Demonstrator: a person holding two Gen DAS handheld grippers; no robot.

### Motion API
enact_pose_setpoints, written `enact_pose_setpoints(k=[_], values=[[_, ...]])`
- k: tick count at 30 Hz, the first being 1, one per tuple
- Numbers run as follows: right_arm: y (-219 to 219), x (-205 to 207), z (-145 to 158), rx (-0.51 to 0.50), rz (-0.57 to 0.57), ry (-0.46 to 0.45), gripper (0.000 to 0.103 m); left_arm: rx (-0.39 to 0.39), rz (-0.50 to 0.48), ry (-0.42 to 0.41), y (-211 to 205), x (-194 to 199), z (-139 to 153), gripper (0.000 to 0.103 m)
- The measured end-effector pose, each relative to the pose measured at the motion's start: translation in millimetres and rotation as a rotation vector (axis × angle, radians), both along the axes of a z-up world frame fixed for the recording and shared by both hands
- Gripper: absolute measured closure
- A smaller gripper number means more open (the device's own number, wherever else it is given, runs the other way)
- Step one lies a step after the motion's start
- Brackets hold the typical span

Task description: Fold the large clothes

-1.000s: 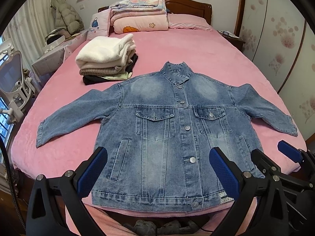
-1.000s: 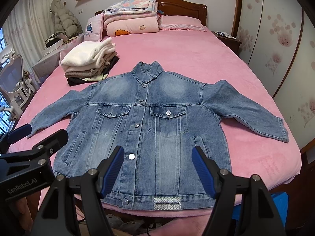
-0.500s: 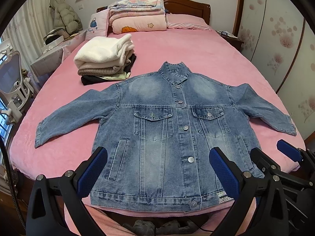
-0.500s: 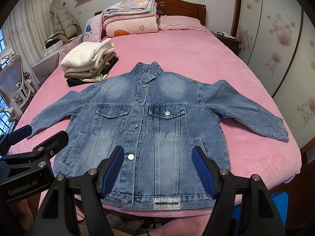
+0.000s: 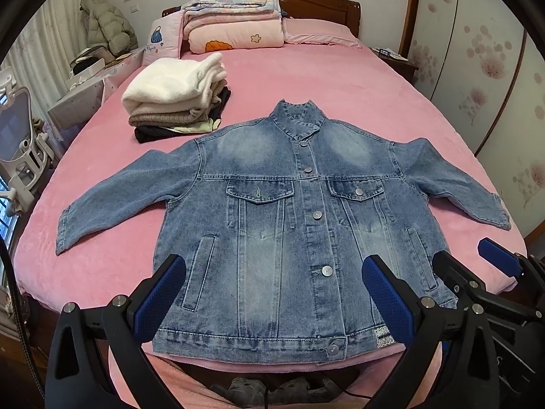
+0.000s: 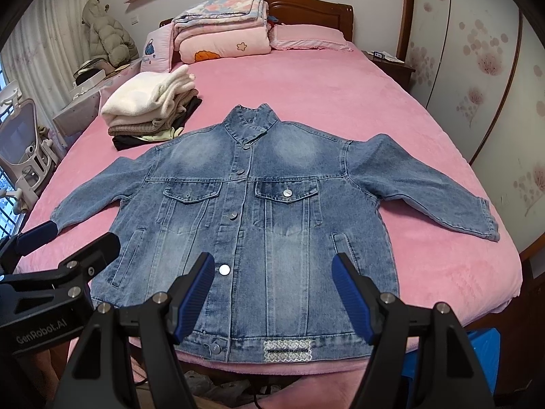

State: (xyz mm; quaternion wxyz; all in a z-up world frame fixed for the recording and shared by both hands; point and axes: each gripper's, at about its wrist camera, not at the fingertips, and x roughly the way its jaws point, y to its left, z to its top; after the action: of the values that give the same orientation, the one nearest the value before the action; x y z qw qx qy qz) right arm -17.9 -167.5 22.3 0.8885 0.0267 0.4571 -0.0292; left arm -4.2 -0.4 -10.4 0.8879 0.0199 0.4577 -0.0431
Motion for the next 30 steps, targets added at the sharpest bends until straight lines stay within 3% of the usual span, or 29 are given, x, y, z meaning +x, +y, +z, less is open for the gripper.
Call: enact_pose_setpoints(k=[13,30], values=[[-0.7,-0.8,-4.4,0.008,-0.008,0.006,0.031,0.007,-0.016,0.03,-2.7,1.0,-4.6,0.0],[-2.8,-5.6,-2.0,0.017,-0.017,-0.001,0.031,0.017,-0.022,0.006,-6.6,-0.6,0.2,0.0]])
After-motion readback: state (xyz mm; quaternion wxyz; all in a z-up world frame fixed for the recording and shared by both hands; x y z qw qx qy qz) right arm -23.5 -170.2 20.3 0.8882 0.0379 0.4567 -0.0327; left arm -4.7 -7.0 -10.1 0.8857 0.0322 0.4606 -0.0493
